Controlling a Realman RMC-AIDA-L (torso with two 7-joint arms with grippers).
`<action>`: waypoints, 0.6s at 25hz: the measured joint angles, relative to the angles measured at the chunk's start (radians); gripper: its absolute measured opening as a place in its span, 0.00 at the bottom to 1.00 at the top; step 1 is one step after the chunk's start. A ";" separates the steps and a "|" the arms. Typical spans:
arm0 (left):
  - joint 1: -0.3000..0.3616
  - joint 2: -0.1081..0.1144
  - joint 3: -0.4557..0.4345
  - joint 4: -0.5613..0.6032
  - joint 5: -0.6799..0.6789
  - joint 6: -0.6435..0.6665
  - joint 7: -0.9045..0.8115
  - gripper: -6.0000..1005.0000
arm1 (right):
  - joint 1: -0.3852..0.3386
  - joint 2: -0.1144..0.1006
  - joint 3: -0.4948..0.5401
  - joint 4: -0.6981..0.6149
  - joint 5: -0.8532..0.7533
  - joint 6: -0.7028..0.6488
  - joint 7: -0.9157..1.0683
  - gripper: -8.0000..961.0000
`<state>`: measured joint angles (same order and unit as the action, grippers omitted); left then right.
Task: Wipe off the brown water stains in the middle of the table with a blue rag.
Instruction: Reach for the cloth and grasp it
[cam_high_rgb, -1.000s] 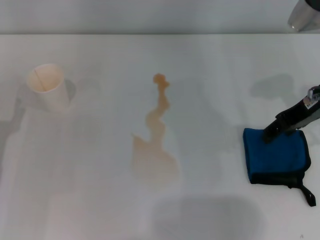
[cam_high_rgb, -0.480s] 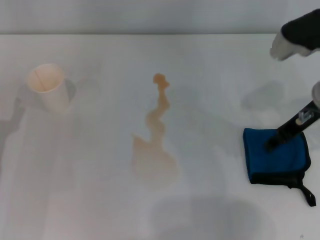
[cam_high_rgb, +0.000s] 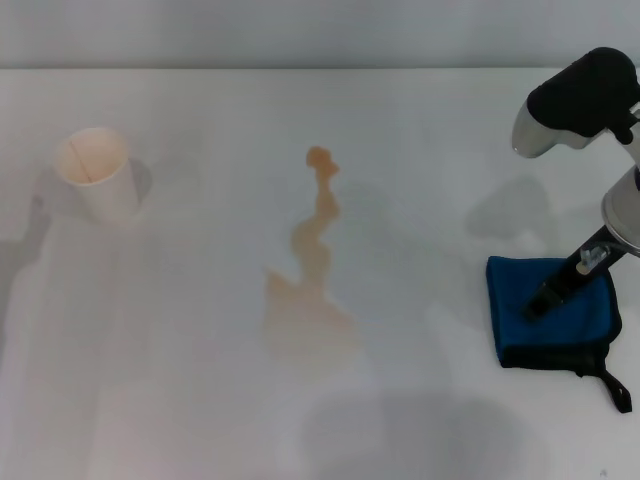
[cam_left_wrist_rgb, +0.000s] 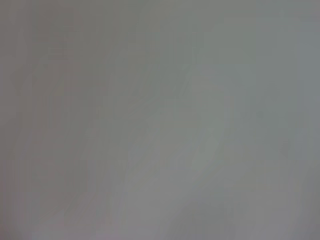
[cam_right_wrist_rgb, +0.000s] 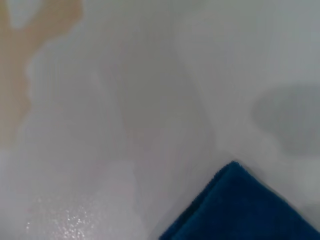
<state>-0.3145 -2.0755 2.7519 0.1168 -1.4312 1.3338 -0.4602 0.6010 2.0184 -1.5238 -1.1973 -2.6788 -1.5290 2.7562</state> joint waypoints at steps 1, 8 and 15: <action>0.000 0.000 0.000 0.001 0.000 0.000 0.000 0.88 | 0.000 -0.001 -0.004 0.001 -0.004 0.001 0.000 0.71; 0.000 0.000 0.000 0.003 0.000 -0.001 0.000 0.88 | -0.001 -0.002 -0.021 0.008 -0.025 0.010 -0.003 0.71; 0.000 0.000 0.000 0.001 0.000 -0.001 0.000 0.88 | 0.007 -0.003 -0.040 0.046 -0.027 0.029 -0.007 0.71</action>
<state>-0.3145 -2.0755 2.7519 0.1181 -1.4312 1.3329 -0.4602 0.6078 2.0156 -1.5643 -1.1516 -2.7056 -1.5001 2.7492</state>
